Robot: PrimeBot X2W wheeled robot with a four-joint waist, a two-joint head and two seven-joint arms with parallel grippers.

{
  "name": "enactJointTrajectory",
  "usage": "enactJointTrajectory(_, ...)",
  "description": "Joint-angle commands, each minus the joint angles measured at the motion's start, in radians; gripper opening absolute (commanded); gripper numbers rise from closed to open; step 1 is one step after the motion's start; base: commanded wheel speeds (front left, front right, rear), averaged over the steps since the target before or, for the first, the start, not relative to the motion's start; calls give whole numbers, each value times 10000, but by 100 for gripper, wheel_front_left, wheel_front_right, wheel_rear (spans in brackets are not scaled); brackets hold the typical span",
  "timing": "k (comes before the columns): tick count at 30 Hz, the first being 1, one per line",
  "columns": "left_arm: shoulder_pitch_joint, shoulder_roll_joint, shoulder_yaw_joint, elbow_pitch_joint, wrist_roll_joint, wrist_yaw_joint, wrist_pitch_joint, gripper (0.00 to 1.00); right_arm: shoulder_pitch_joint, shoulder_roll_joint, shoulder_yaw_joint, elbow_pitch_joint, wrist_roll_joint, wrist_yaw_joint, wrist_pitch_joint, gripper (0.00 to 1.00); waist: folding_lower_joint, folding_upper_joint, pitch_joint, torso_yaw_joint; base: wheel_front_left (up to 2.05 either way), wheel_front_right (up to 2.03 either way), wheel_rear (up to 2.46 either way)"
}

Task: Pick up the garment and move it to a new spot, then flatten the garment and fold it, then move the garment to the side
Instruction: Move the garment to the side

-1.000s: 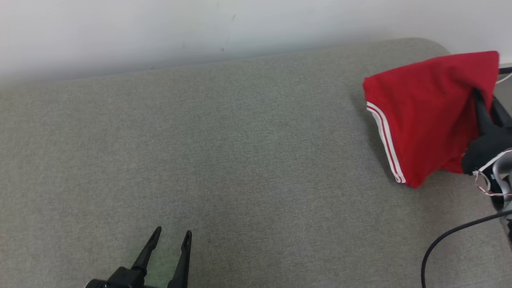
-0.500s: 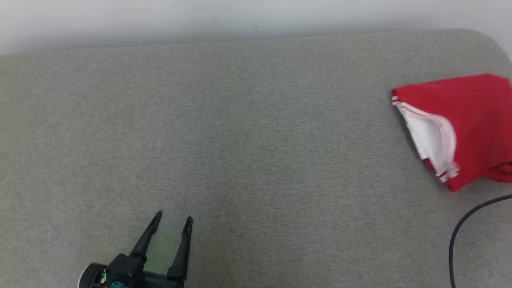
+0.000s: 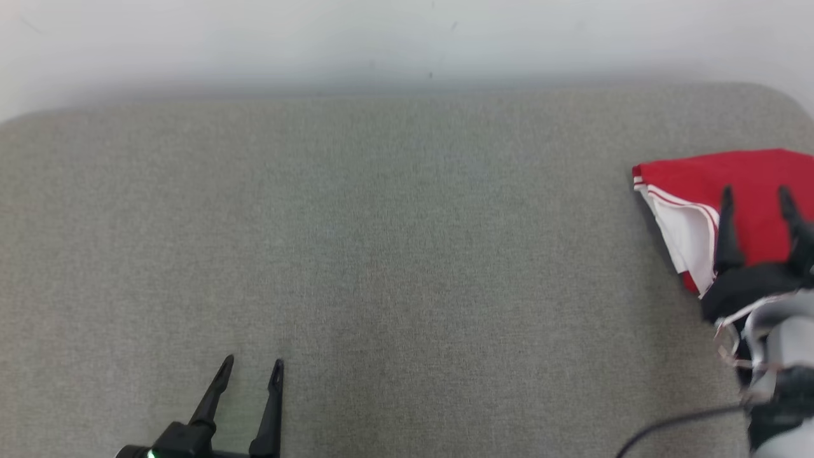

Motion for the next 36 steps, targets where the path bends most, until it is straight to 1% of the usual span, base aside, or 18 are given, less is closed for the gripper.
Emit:
enactJointTrajectory(1, 248, 7, 131, -19, 173, 100, -9, 100, 604, 180, 274, -455, 354, -11, -7, 100, 0, -1, -466, 35, 0, 0, 0)
enactJointTrajectory(6, 585, 5, 434, -17, 184, 263, -9, 100, 1978, 563, 1064, -1551, 1102, -11, -7, 100, 0, -1, -984, 11, 0, 0, 0)
enactJointTrajectory(10, 843, 15, 624, -72, 272, 337, -9, 100, 2895, 841, 1816, -2116, 1608, -11, -7, 100, 0, -1, -1295, -43, 0, 0, 0)
enactJointTrajectory(13, 942, 15, 749, -82, 286, 412, -9, 100, 3374, 1038, 2078, -2465, 1907, -11, -7, 100, 0, -1, -1414, -50, 0, 0, 0)
enactJointTrajectory(18, 1116, 12, 903, -172, 306, 534, -9, 100, 3882, 1297, 2418, -2826, 2057, -11, -7, 100, 0, -1, -1531, -89, 0, 0, 0)
enactJointTrajectory(23, 1270, 16, 1149, -125, 290, 630, -9, 100, 4157, 1500, 2707, -2997, 2175, -11, -7, 100, 0, -1, -1679, -244, 0, 0, 0)
enactJointTrajectory(30, 1118, 13, 1284, 16, 234, 699, -9, 100, 4383, 1558, 3040, -3096, 2281, -11, -7, 100, 0, -1, -1825, -175, 0, 0, 0)
enactJointTrajectory(36, 1084, 10, 1358, 53, 197, 731, -9, 100, 4656, 1534, 3359, -2679, 2388, -11, -7, 100, 0, -1, -1917, -11, 0, 0, 0)
